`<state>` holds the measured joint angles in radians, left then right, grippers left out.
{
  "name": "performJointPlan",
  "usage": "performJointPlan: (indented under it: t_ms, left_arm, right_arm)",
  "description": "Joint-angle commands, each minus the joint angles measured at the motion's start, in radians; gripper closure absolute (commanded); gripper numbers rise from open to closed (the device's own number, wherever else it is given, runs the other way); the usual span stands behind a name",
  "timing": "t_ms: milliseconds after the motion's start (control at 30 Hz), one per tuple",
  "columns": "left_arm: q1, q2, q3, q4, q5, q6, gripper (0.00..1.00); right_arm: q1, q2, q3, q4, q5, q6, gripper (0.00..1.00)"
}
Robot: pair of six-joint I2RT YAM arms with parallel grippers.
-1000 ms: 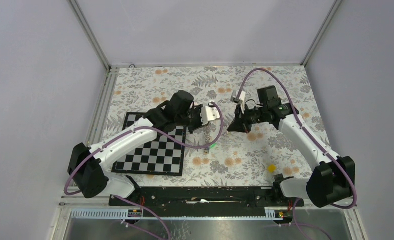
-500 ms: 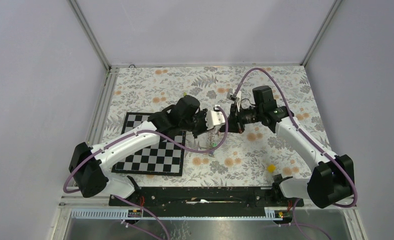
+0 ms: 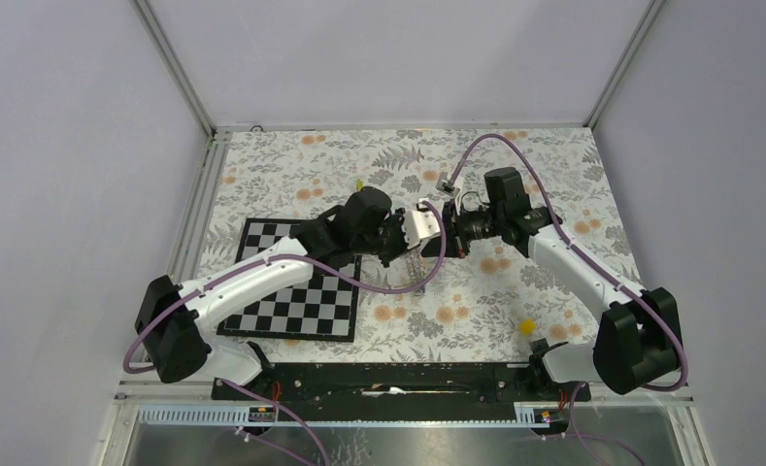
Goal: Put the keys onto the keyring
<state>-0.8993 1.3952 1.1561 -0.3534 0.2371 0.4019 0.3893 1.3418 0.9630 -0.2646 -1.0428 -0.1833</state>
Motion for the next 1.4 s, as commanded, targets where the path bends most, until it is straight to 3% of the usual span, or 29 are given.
performJointPlan:
  t_ms: [0, 1367]
  left_arm:
    - [-0.006, -0.033, -0.01, 0.093, -0.004, -0.017, 1.0]
    - [-0.014, -0.058, -0.063, 0.106, 0.03, 0.007, 1.0]
  right_arm:
    - [0.01, 0.016, 0.007, 0.051, -0.042, 0.041, 1.0]
    - [0.01, 0.062, 0.038, 0.014, -0.045, 0.034, 1.0]
